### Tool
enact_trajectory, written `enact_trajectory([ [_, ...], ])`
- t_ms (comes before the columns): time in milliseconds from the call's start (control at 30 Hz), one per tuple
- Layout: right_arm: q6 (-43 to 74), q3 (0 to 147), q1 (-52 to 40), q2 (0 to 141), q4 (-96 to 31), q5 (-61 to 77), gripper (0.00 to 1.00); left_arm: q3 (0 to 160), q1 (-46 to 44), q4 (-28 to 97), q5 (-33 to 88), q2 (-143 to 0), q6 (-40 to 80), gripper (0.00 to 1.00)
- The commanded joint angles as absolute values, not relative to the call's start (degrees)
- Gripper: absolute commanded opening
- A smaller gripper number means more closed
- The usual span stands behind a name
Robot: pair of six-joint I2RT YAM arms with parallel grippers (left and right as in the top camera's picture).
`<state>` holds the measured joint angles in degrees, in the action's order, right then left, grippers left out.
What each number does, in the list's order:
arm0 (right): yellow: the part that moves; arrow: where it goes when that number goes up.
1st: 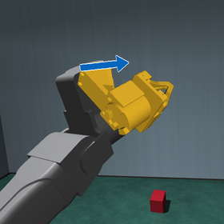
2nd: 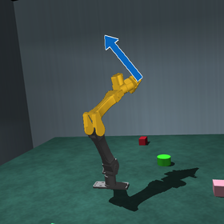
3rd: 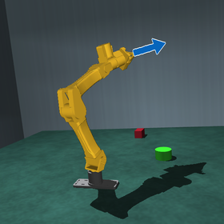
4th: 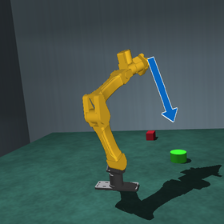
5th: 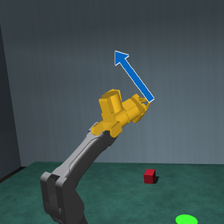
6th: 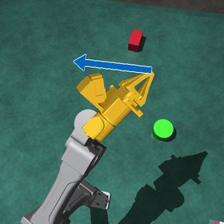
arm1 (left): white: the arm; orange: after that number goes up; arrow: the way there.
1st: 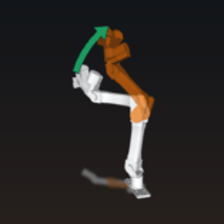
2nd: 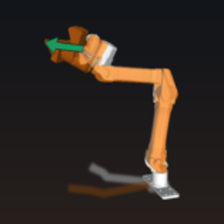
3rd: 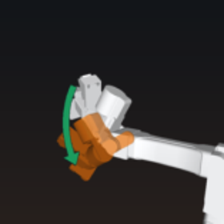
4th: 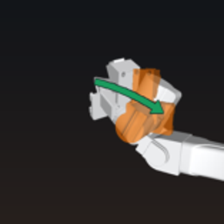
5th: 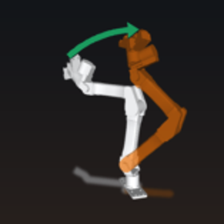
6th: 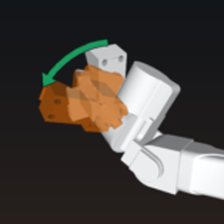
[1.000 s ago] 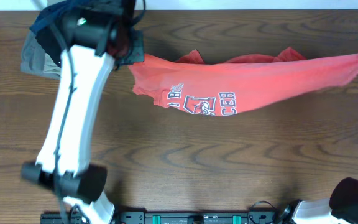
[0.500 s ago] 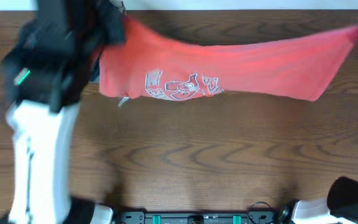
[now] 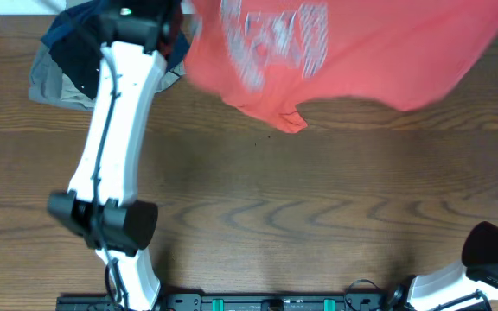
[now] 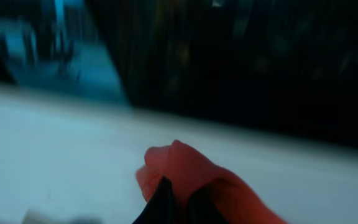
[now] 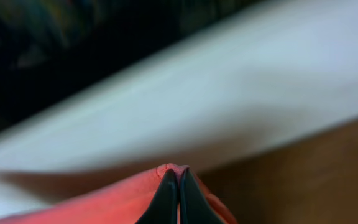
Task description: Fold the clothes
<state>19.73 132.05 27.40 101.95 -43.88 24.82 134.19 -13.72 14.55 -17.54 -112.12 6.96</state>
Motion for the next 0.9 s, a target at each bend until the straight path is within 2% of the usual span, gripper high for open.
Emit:
enact_trajectory([
  [0, 21.2, 141.0, 32.5, 100.3, -46.2, 25.2, 0.01, 143.4, -13.3, 12.9, -19.7, -104.6, 4.9, 0.06],
  [200, 18.1, 143.5, 36.0, 100.6, -52.6, 26.9, 0.01, 146.4, -13.3, 21.8, -18.0, -102.7, 3.2, 0.06],
  [467, 10.7, 133.6, 31.7, 101.9, -65.7, 26.3, 0.01, 138.8, -13.3, 56.3, -11.0, -107.9, 12.4, 0.06],
  [700, 6.9, 120.2, 27.6, 101.9, -72.8, 26.3, 0.01, 127.7, -13.3, 71.2, -6.6, -114.9, 14.9, 0.06],
  [867, 5.0, 118.4, 27.6, 101.6, -80.3, 26.3, 0.01, 127.0, -13.3, 79.6, -6.6, -112.9, 15.0, 0.06],
])
